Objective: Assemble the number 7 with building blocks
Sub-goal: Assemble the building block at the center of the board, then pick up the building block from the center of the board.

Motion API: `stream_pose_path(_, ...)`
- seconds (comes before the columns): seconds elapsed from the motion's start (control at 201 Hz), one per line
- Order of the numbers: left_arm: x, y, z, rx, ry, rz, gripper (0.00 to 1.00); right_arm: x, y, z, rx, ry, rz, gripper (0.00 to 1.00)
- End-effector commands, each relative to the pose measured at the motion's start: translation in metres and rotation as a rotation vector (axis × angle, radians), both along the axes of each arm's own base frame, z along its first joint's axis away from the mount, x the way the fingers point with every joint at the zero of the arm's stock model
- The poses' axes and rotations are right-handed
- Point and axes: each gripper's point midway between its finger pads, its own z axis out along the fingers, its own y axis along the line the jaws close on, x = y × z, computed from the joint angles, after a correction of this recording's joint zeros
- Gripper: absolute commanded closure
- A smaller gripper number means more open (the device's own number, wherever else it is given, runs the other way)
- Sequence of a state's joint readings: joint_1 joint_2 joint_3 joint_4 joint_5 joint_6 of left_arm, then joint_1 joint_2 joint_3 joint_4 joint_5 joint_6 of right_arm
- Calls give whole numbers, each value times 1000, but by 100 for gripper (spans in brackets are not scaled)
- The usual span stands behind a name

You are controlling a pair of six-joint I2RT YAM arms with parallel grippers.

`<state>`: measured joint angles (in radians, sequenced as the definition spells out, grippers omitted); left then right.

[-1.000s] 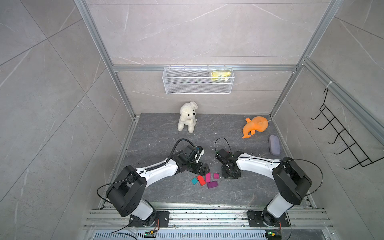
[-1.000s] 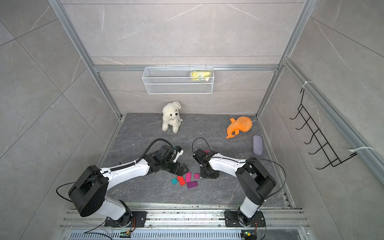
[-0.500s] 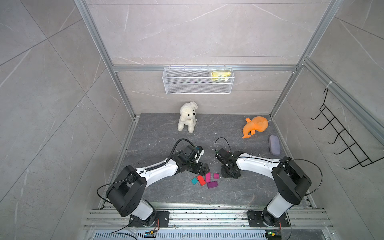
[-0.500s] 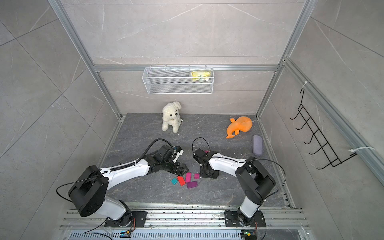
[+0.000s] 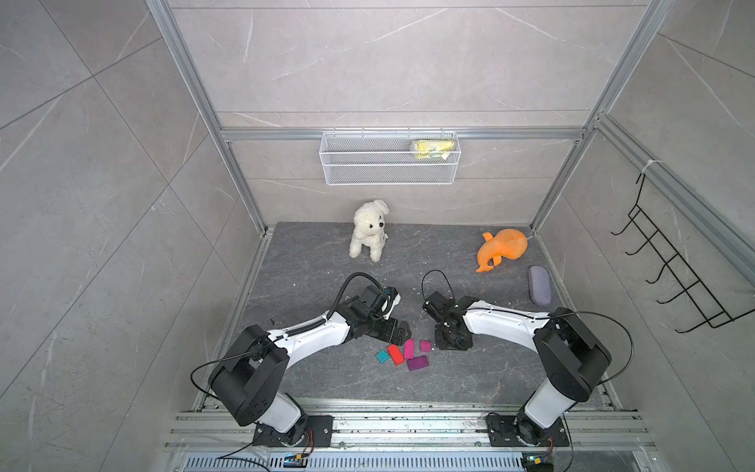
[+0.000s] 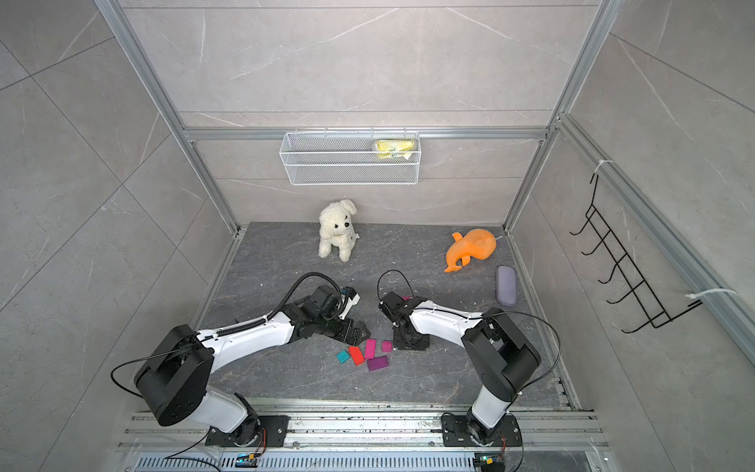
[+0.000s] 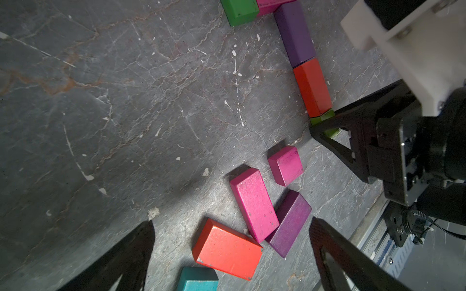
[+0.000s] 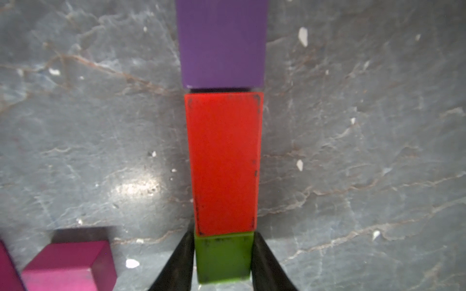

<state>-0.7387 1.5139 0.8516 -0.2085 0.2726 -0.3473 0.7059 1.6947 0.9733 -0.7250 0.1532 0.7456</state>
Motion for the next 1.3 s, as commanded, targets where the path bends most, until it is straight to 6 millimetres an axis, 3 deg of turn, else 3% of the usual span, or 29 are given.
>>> stream_pose_path(0.0, -2, -1, -3, -12, 17, -13, 0, 1, -3, -7, -20, 15, -23, 60)
stream_pose_path(0.199, -2, 0, -3, -11, 21, -11, 0, 1, -5, -7, -25, 16, -25, 59)
stream_pose_path(0.493, -2, -1, -3, -16, 20, -11, 0, 3, -7, 2, -25, -8, -30, 49)
stream_pose_path(0.782, 3, 2, 2, -7, -1, 14, 0, 17, 2, 33, 30, -107, -10, 46)
stream_pose_path(1.08, 12, 19, 6, 75, -46, 71, 0, 35, 12, 63, 79, -244, 89, 43)
stream_pose_path(1.13, 13, 23, 8, 92, -54, 78, 0, 38, 13, 69, 89, -277, 102, 38)
stream_pose_path(1.294, 18, 39, 10, 169, -76, 132, 0, 49, 18, 87, 133, -383, 131, 1)
